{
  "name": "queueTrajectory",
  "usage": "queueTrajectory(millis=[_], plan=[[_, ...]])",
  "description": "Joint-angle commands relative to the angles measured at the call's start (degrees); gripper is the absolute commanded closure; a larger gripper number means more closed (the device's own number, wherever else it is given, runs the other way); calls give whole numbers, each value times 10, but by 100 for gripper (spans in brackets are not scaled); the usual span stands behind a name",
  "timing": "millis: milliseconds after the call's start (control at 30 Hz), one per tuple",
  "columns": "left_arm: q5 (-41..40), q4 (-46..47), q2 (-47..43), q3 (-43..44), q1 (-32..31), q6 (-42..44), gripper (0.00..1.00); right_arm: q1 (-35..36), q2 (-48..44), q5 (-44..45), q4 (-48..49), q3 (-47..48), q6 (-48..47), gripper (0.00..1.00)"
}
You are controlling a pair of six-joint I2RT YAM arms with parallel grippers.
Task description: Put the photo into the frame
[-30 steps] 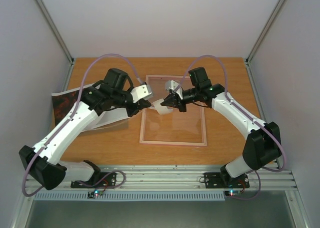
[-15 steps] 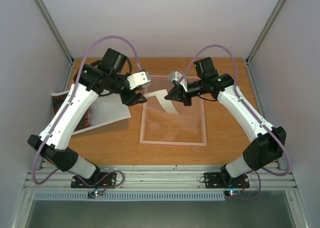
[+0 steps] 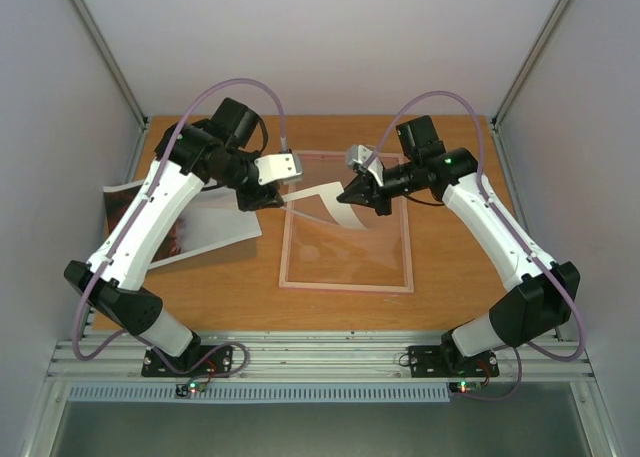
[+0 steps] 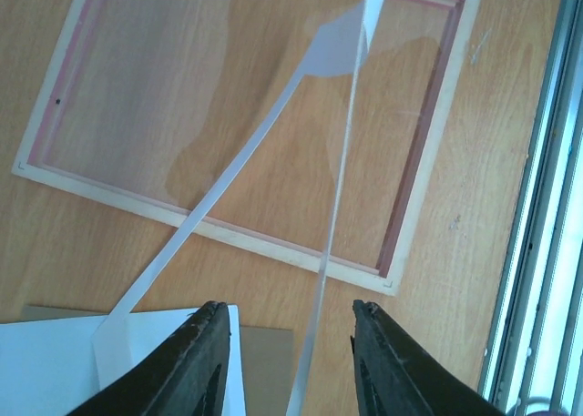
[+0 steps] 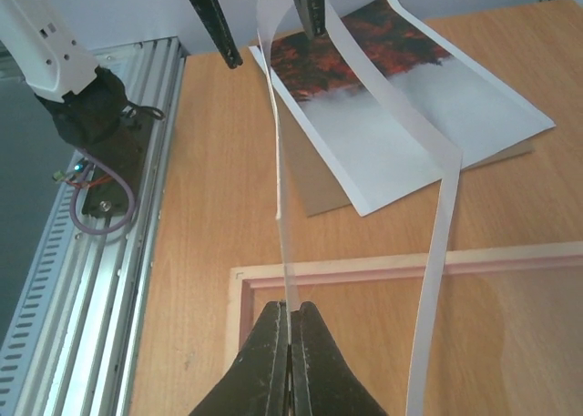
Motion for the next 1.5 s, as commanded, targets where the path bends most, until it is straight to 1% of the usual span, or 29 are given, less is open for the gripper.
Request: queueTrajectory(millis=[0, 33, 67, 167, 200, 233, 267, 300, 333, 367, 400, 467, 533, 600, 667, 800, 867, 967, 1000, 1033, 1167, 1200, 1300, 1400, 1467], plan=[[-5, -32, 2, 20, -3, 31, 61, -8, -14, -3, -9, 14, -3, 99], [-4, -34, 2, 19, -3, 34, 63, -9, -16, -3, -9, 14, -2, 99], [-4, -36, 1, 18, -4, 35, 68, -11, -16, -4, -9, 14, -2, 99], [4, -32, 1, 20, -4, 34, 93, -17, -20, -7, -7, 15, -1, 99], [10, -29, 0, 23, -4, 31, 99, -21, -21, -7, -5, 15, 2, 99], [17, -22, -1, 30, -4, 27, 100, -26, -23, -9, 1, 15, 12, 98], [26, -15, -1, 40, -4, 15, 99, -36, -24, -13, 11, 15, 25, 91], [36, -11, 0, 52, -4, 4, 99, -48, -25, -19, 28, 14, 43, 81], [51, -8, 3, 68, -5, -2, 100, -66, -27, -23, 47, 13, 72, 69], [56, -6, 4, 83, -11, -9, 100, -86, -27, -24, 65, 12, 95, 54], [57, -2, 6, 99, -19, -11, 99, -108, -28, -23, 89, 11, 124, 42], [55, 13, 2, 108, -40, -18, 100, -164, -28, -26, 144, 9, 189, 30], [63, 29, -4, 109, -58, -31, 100, -225, -28, -22, 198, 7, 253, 23], [69, 43, -8, 113, -75, -46, 100, -283, -24, -1, 240, 7, 304, 19], [79, 57, -4, 126, -88, -59, 100, -337, -17, 28, 271, 8, 347, 18], [119, 93, 30, 191, -106, -96, 99, -431, -4, 75, 325, 10, 447, 15], [146, 121, 53, 227, -118, -126, 100, -467, 4, 91, 331, 13, 477, 14], [192, 184, 86, 266, -140, -188, 99, -500, 8, 98, 328, 10, 494, 14], [206, 210, 96, 275, -145, -209, 100, -508, 8, 97, 328, 7, 495, 14], [223, 254, 105, 279, -146, -231, 99, -513, 6, 97, 328, 3, 494, 14], [254, 372, 143, 281, -143, -384, 100, -524, -4, 114, 323, -6, 481, 14], [260, 403, 152, 275, -139, -414, 100, -529, -5, 119, 323, -7, 478, 14], [253, 477, 176, 238, -115, -553, 100, -551, 2, 149, 323, -4, 477, 13], [219, 515, 208, 203, -79, -614, 100, -581, 23, 160, 316, 14, 496, 13], [222, 540, 242, 185, -56, -663, 99, -594, 42, 161, 300, 26, 505, 13]])
